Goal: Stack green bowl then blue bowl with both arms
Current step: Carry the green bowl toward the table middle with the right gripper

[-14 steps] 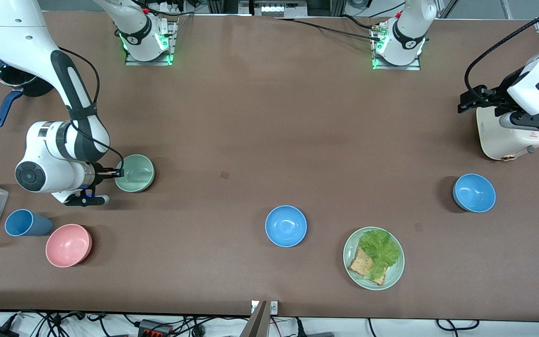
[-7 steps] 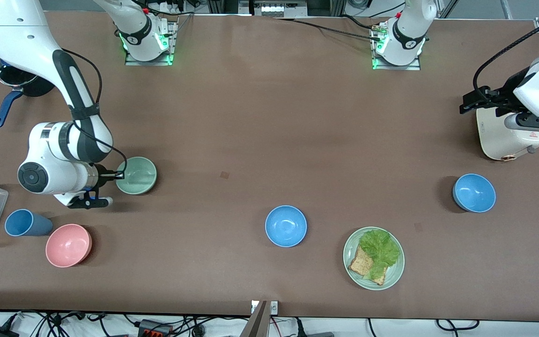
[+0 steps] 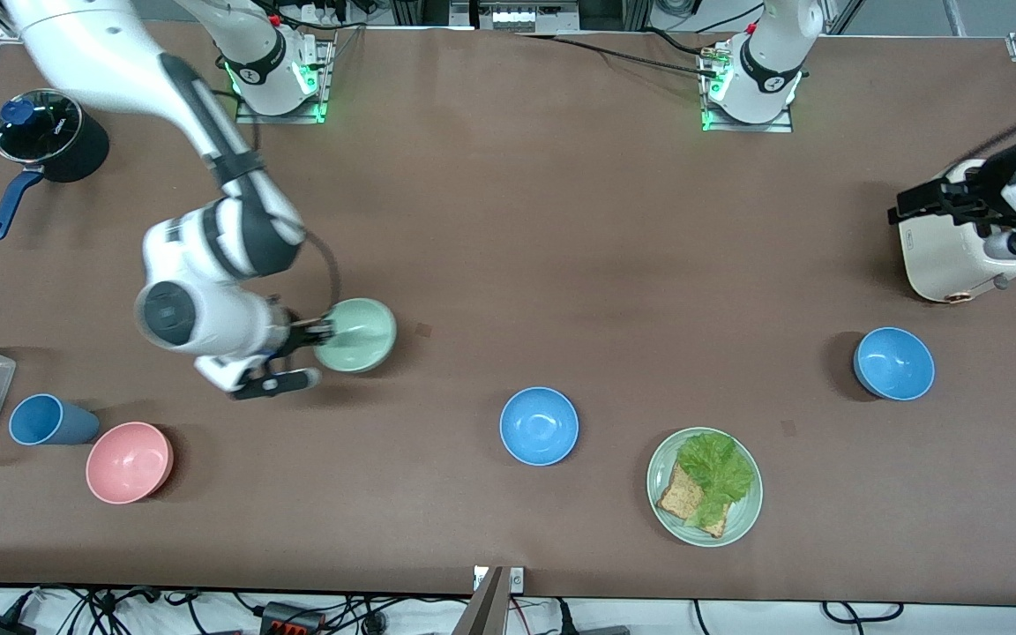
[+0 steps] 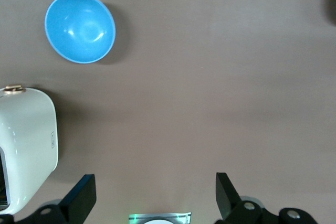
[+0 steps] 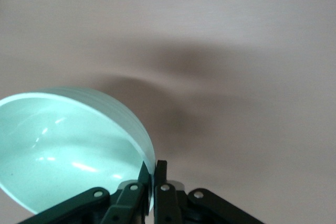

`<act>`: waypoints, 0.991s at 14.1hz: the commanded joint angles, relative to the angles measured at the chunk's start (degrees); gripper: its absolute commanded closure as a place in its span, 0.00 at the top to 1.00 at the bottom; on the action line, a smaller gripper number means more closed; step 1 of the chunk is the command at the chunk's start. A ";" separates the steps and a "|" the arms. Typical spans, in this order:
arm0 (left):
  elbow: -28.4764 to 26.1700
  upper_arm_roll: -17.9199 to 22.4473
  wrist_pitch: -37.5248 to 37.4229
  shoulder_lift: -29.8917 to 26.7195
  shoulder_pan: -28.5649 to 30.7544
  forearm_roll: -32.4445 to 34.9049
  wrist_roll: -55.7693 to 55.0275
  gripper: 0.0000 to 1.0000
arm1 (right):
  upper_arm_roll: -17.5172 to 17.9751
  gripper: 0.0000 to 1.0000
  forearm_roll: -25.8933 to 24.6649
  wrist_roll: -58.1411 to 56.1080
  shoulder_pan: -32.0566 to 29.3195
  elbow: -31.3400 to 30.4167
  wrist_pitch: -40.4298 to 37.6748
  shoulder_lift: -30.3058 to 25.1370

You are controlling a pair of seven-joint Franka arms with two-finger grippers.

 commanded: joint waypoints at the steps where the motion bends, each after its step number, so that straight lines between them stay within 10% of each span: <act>1: 3.77 -0.12 0.76 5.30 2.65 0.28 0.87 1.00 | -0.19 0.00 -0.47 9.83 8.37 2.17 0.34 2.53; 14: 3.86 -0.12 24.21 24.99 11.52 1.87 8.60 1.00 | -0.19 0.00 3.75 21.20 21.13 2.09 6.13 7.71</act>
